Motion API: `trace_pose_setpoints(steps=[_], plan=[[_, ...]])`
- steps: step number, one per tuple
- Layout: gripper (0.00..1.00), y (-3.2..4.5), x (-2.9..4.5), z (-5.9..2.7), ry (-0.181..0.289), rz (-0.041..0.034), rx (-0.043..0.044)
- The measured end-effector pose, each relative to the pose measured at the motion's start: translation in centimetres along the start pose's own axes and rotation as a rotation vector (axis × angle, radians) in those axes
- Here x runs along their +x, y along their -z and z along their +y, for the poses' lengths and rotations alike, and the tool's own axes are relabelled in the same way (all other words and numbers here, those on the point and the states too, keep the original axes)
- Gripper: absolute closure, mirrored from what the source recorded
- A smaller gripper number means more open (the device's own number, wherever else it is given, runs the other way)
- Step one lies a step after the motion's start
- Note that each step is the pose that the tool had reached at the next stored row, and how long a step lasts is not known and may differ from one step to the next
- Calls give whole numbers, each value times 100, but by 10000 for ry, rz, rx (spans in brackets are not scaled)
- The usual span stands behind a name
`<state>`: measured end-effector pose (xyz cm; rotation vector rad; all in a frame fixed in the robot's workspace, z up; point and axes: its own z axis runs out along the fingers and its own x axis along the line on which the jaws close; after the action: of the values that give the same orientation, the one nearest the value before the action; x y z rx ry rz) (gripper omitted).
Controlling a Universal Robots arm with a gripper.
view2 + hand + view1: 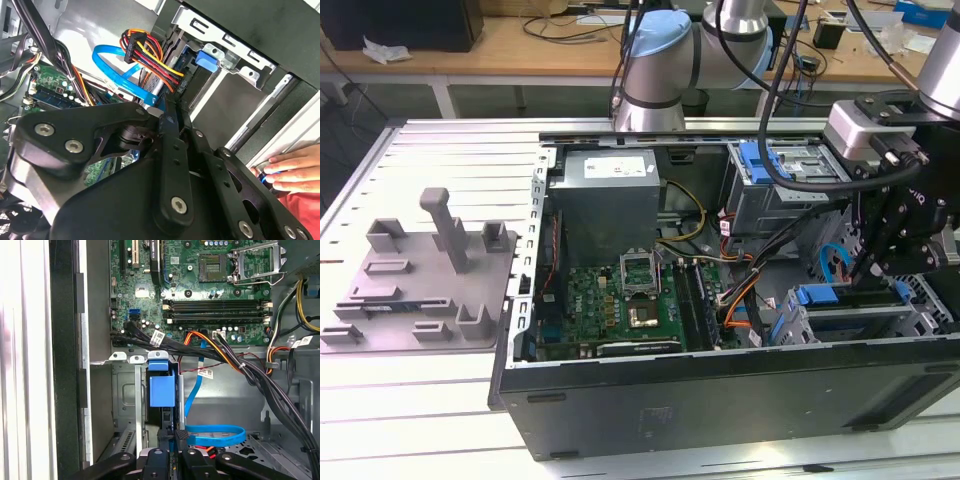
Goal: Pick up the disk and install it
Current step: 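Insert the second disk wire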
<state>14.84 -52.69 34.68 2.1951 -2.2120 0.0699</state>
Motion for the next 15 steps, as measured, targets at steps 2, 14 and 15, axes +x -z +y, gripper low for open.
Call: trace_pose_setpoints(steps=[2, 14, 15], plan=[[84, 1, 0, 0, 0, 3, 0], [84, -17, -1, 1, -1, 3, 0], [84, -21, -1, 1, 0, 3, 0]])
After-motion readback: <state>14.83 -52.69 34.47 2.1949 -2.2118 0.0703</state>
